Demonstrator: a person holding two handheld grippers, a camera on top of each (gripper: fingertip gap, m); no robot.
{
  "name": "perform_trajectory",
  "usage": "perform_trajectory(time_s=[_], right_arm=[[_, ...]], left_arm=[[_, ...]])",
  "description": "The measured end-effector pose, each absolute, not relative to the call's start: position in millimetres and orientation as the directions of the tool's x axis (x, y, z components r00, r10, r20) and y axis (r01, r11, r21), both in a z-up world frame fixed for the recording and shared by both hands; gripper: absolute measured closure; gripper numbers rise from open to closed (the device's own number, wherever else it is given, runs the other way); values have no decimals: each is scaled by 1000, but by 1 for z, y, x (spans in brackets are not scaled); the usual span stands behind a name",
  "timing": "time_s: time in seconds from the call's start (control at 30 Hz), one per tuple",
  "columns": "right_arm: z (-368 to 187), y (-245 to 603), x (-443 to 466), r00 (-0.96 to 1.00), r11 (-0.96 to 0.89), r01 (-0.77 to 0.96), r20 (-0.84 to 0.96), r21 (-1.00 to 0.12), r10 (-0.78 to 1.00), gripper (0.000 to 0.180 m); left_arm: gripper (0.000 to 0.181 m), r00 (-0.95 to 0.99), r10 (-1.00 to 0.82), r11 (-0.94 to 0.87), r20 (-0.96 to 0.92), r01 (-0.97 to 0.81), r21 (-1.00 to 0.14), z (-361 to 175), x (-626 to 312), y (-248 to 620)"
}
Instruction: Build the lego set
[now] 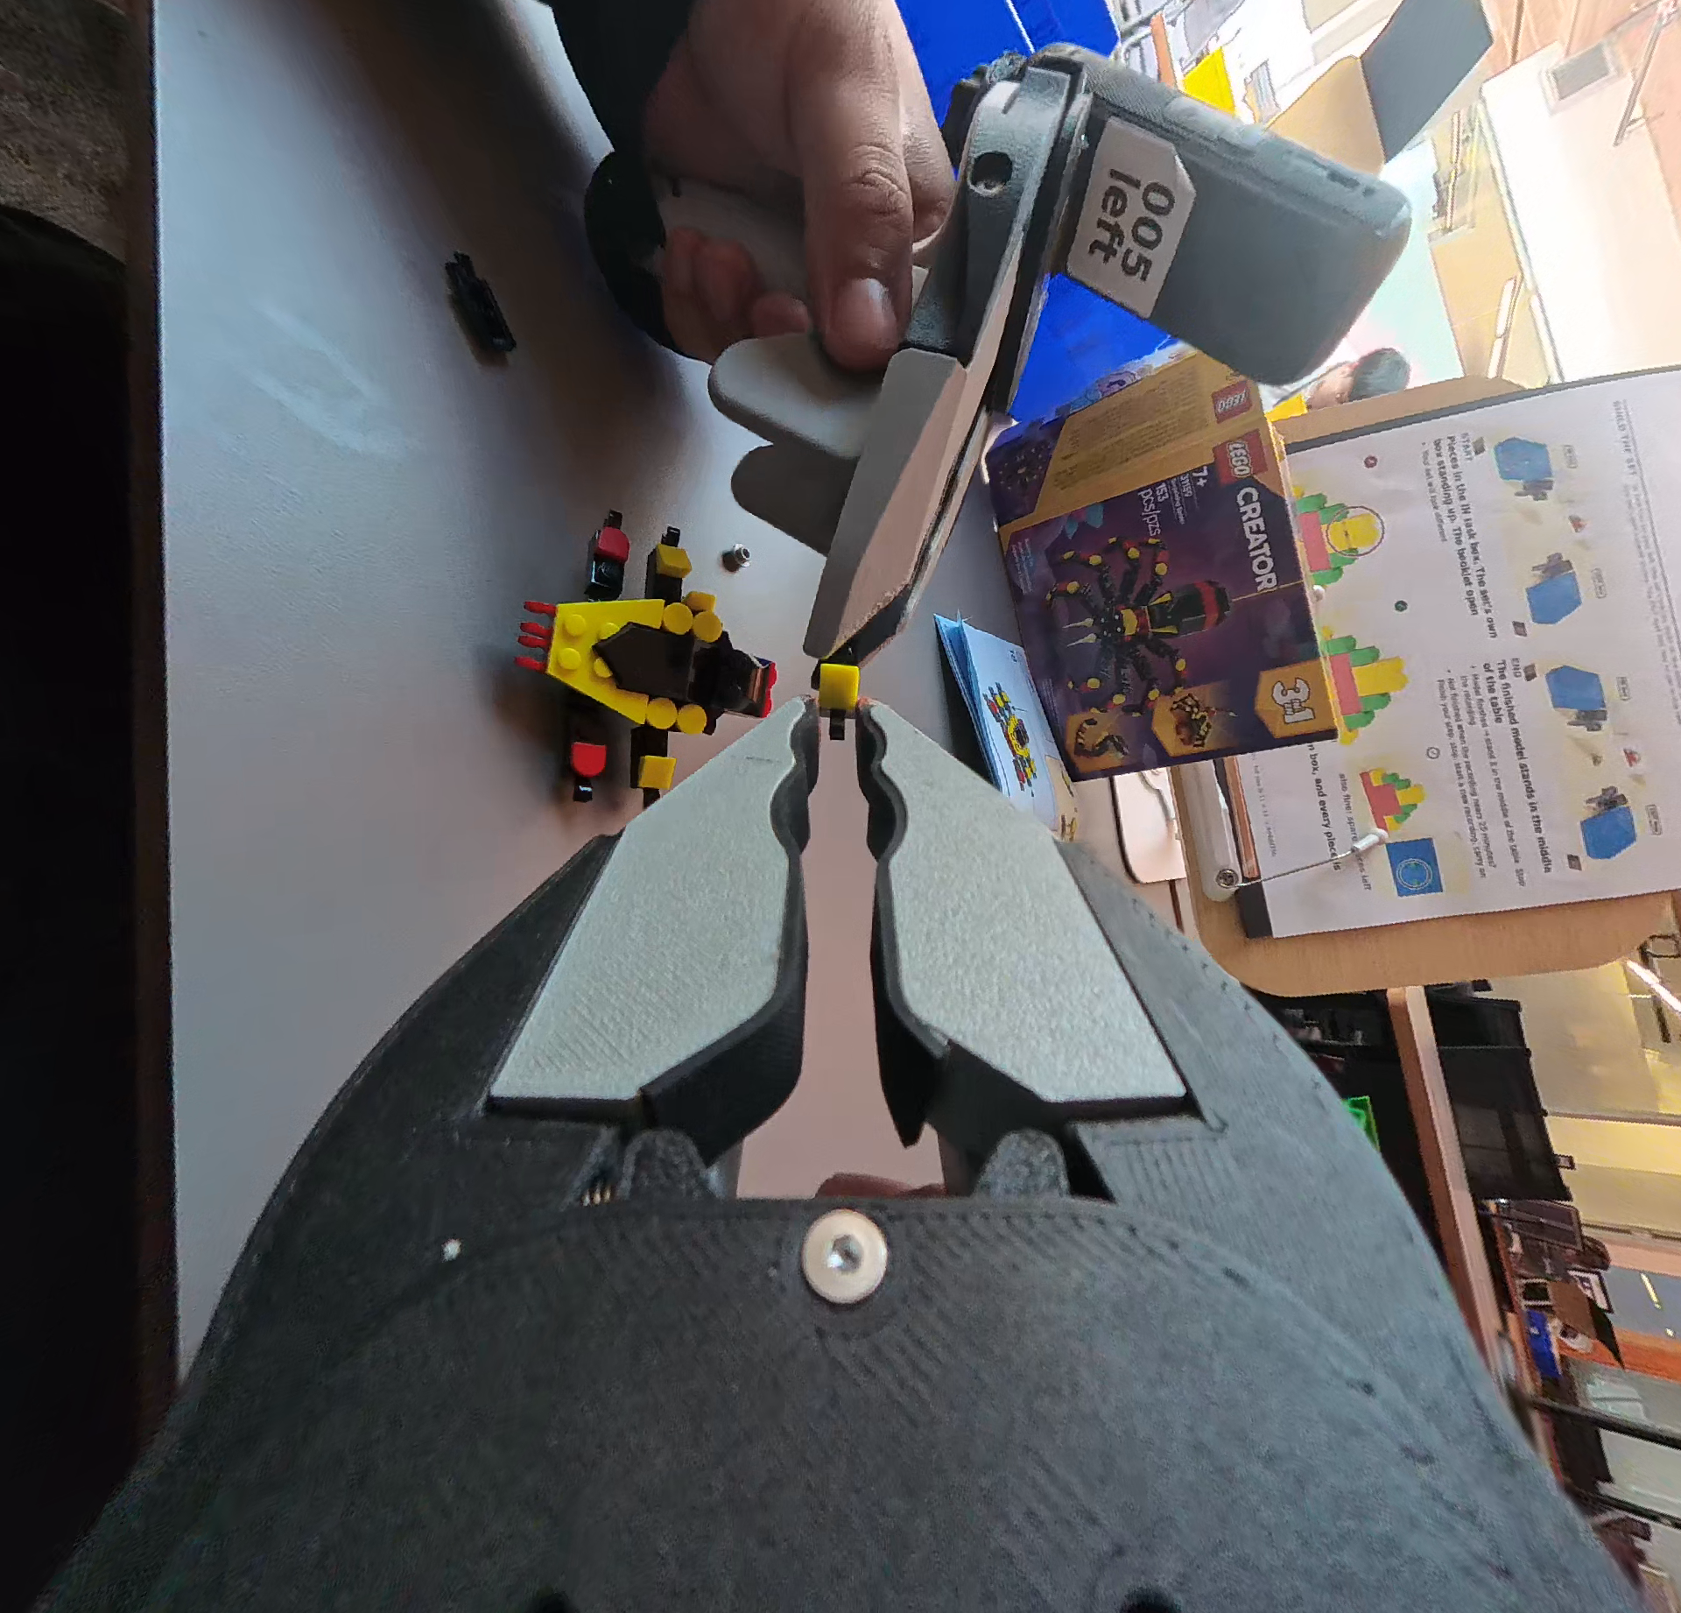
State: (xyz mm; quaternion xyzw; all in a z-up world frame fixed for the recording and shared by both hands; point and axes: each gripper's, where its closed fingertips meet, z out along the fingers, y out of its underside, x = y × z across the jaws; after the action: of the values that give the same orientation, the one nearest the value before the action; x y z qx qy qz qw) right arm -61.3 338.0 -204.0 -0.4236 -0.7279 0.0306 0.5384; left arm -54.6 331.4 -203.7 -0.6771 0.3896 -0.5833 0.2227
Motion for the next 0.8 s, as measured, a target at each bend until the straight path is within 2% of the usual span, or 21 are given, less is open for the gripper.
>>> perform_trajectory(time_s=[0.07,0.13,0.23,0.33,0.4,0.5,0.63,0.8], right_arm=[[-202,338,-62,-39,612,564,722,-555,691,174],[-199,336,-62,-15,527,516,608,-675,794,171],[-192,334,-58,-12,301,436,329,-848,944,161],[-182,326,-57,-58,66,339,49,-939,997,158],[-177,323,-58,-92,-51,294,-81,-954,992,157],[-176,323,-58,-114,-148,280,-185,-949,976,155],[-179,323,-60,-116,-174,288,-214,-942,970,166],[-178,324,-61,-109,-188,278,-225,-942,968,167]], left_arm=[[175,29,-817,-561,575,-266,-784,-202,-55,332],[175,25,-842,-526,538,-255,-811,-198,-55,331],[175,0,-873,-476,488,-222,-851,-188,-55,329],[175,-14,-907,-411,420,-187,-892,-179,-54,327],[175,-21,-919,-382,393,-187,-905,-178,-53,325],[175,-18,-937,-339,349,-195,-920,-178,-51,324],[175,-20,-945,-317,327,-195,-928,-178,-50,323],[175,-13,-947,-313,321,-188,-931,-178,-50,324]])
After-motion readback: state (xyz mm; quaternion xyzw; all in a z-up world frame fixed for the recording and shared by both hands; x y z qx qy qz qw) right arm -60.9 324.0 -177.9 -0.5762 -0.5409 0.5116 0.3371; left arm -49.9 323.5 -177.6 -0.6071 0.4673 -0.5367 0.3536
